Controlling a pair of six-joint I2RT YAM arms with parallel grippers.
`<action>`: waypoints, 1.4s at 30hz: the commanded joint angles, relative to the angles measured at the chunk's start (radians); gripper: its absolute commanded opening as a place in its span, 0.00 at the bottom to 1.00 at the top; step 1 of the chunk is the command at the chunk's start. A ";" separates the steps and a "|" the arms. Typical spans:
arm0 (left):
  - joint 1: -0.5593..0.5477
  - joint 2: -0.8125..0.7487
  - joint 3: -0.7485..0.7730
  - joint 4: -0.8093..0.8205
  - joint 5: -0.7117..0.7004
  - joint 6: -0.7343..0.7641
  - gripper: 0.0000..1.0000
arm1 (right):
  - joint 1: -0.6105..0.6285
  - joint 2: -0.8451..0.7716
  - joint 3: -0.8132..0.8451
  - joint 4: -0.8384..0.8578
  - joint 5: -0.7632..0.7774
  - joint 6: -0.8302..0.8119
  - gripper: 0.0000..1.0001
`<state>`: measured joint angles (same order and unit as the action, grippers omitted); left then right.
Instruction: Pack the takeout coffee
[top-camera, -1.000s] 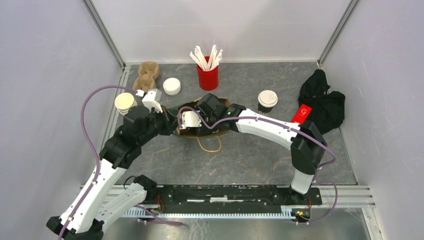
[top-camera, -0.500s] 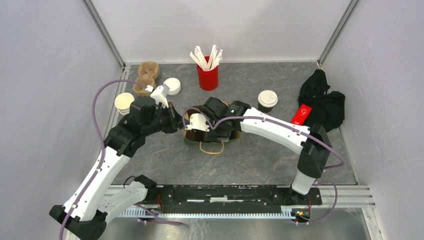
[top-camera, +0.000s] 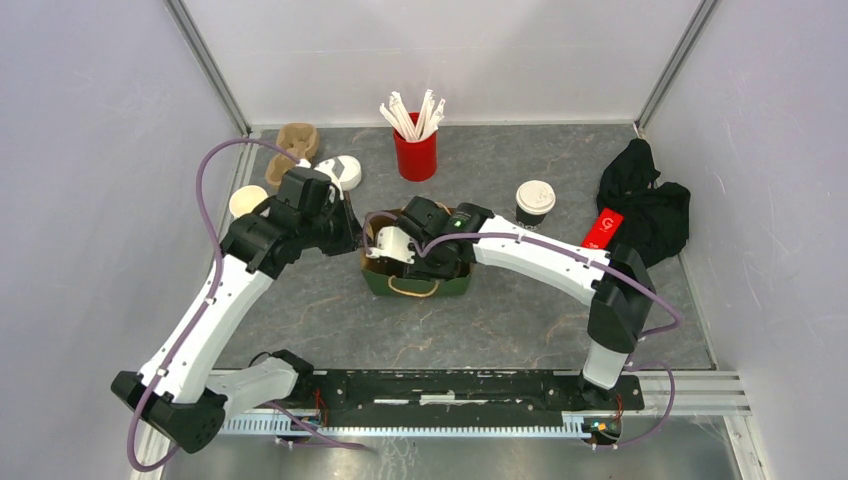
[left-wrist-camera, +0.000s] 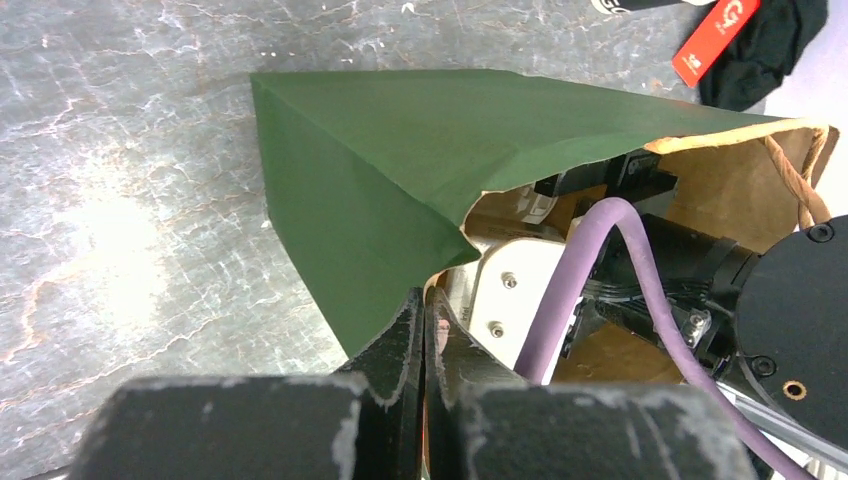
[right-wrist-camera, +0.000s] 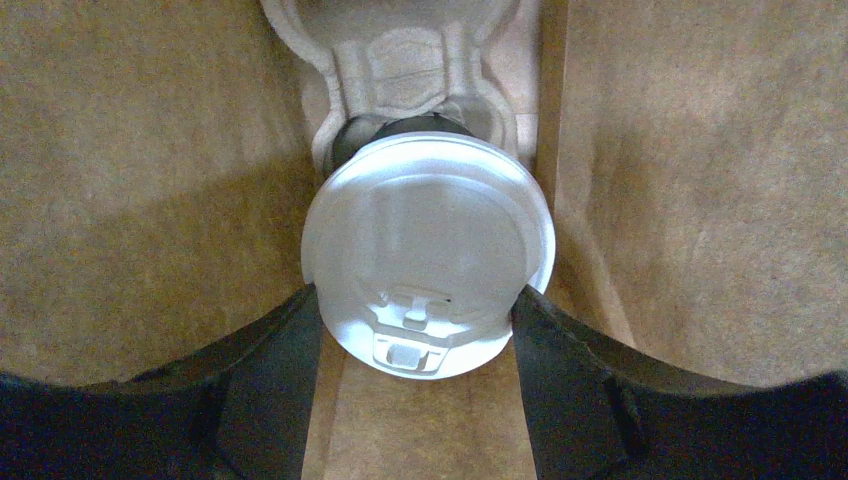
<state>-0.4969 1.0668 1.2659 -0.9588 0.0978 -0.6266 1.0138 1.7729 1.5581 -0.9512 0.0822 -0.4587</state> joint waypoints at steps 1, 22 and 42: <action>-0.006 0.049 0.089 -0.023 -0.060 0.026 0.02 | -0.012 0.076 -0.057 0.066 -0.036 -0.025 0.42; -0.006 0.098 0.092 -0.013 -0.094 0.105 0.02 | -0.072 0.065 0.014 0.087 -0.057 0.020 0.74; -0.001 0.168 0.149 -0.103 -0.164 0.070 0.02 | -0.049 -0.023 0.351 -0.051 -0.052 0.172 0.98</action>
<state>-0.4995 1.2186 1.3872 -1.0168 -0.0528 -0.5571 0.9520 1.7943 1.8259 -0.9695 0.0269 -0.3435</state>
